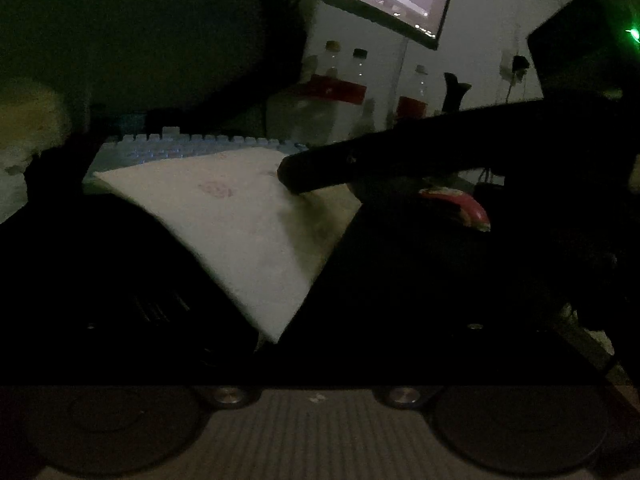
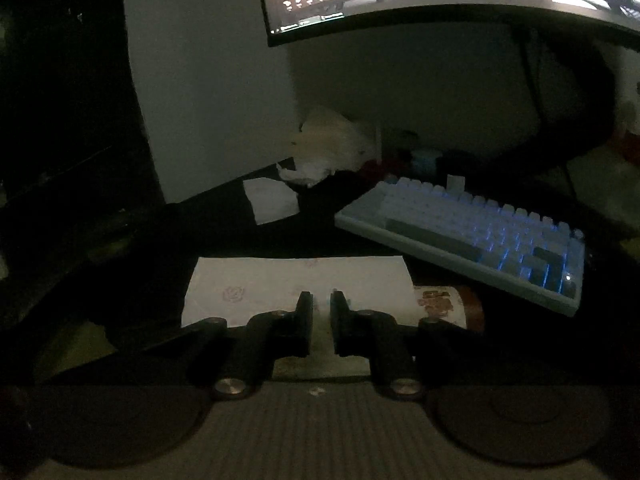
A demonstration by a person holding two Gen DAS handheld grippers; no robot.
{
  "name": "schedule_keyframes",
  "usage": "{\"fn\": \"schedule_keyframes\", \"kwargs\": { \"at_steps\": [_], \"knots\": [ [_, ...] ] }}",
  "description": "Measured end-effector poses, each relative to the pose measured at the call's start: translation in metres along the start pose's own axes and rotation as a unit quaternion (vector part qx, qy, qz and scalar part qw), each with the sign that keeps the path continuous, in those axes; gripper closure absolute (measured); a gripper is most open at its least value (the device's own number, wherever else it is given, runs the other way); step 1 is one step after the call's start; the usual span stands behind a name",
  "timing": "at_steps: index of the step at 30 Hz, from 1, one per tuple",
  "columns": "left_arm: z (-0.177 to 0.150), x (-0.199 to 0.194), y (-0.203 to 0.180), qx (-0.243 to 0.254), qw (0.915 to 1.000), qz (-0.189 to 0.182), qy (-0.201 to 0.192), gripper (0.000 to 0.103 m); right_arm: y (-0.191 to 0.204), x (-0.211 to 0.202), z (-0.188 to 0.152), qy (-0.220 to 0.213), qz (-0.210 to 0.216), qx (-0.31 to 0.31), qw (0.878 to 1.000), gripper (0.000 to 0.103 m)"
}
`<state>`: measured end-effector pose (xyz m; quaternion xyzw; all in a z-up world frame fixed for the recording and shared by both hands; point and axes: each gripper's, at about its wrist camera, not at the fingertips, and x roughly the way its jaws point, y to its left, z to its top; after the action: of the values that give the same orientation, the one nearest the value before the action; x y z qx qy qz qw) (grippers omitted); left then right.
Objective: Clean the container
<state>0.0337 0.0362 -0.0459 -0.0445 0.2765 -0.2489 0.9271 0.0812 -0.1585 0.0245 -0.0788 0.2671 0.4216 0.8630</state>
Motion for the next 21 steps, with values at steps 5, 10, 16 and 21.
{"fn": "schedule_keyframes", "kwargs": {
  "at_steps": [5,10,16,21],
  "knots": [
    [0.005,0.004,0.004,-0.004,0.9999,0.013,0.005,0.000,-0.037,0.006,0.003,-0.002,-0.071,0.047,0.996,0.089],
    [0.009,0.008,0.008,-0.013,0.9996,0.026,0.005,0.000,-0.033,0.011,0.004,-0.008,-0.066,0.044,0.997,0.090],
    [0.010,0.008,0.011,-0.011,0.9996,0.025,0.006,0.000,-0.008,0.016,0.003,-0.011,0.000,0.005,1.000,0.090],
    [0.010,0.007,0.013,-0.008,0.9996,0.025,0.006,0.000,-0.043,0.020,0.008,0.000,-0.078,0.052,0.996,0.090]
  ]
}}
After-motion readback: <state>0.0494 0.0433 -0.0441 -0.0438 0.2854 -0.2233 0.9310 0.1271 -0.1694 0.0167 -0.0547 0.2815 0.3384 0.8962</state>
